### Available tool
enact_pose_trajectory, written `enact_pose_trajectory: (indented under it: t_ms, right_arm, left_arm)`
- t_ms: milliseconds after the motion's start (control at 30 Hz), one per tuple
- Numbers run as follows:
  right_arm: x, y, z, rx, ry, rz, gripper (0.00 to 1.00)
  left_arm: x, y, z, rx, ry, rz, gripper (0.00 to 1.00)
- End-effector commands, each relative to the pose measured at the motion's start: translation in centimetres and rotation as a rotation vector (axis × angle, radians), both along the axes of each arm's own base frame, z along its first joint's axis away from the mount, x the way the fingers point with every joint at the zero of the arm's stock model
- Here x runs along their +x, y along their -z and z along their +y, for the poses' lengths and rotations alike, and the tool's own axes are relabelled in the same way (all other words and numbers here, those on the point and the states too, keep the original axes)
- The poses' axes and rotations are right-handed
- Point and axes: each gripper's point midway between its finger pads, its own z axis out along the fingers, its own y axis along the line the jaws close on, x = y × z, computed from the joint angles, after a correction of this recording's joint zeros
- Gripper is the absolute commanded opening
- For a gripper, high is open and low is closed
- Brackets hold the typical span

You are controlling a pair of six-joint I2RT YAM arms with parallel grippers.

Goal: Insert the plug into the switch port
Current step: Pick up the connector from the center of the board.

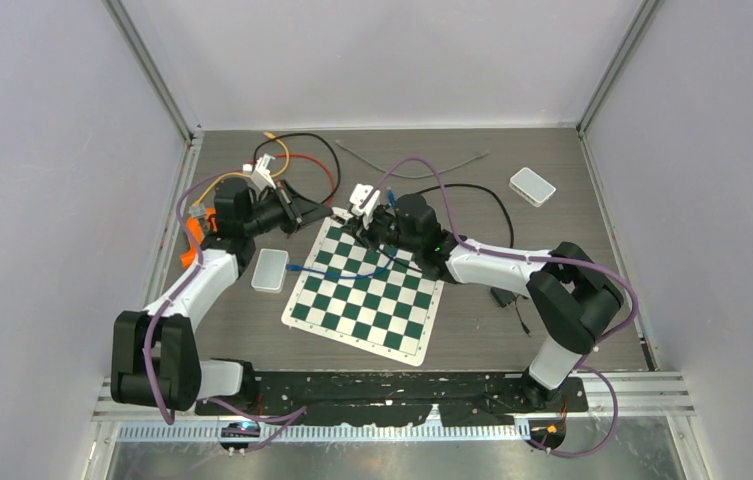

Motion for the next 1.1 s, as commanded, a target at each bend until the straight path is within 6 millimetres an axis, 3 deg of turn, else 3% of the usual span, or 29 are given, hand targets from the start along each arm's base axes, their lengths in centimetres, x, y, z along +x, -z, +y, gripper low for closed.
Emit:
enact_pose_trajectory:
  t_ms: [0, 67, 267, 467, 667, 800, 867, 933, 1067]
  right_arm:
    - [0.2, -4.5, 1.1, 0.102, -0.015, -0.127, 0.27]
    - [0.0, -4.5, 1.1, 0.099, -0.022, -0.132, 0.31]
    - [-0.2, -4.9, 1.0, 0.105, -0.020, -0.152, 0.28]
    - [-0.3, -5.1, 1.1, 0.104, -0.027, -0.164, 0.34]
    - [-0.5, -5.1, 1.2, 0.103, -0.041, -0.176, 0.22]
    - [-0.4, -5.5, 1.2, 0.108, -0.034, -0.180, 0.33]
    - [-0.4, -5.6, 1.2, 0.107, -0.034, -0.185, 0.35]
    - [-0.4, -5.8, 1.2, 0.105, -0.036, -0.190, 0.32]
    - [-0.6, -5.5, 1.4, 0.093, -0.057, -0.192, 0.11]
  left_arm:
    - [-0.5, -1.1, -0.1, 0.007, 0.017, -0.044, 0.00]
    - [-0.5, -1.1, -0.1, 0.009, 0.018, -0.042, 0.00]
    - [-0.5, -1.2, 0.2, 0.035, 0.015, -0.045, 0.00]
    - [-0.5, -0.5, 0.5, 0.070, 0.015, -0.024, 0.00]
    - [-0.6, -0.4, 0.6, 0.071, 0.014, -0.021, 0.00]
    - [-0.6, -0.4, 0.6, 0.073, 0.016, -0.019, 0.00]
    - [-0.7, -0.3, 0.6, 0.075, 0.018, -0.017, 0.00]
    - [-0.7, -0.3, 0.6, 0.079, 0.018, -0.014, 0.00]
    - [-0.8, 0.1, 0.6, 0.084, 0.027, -0.001, 0.00]
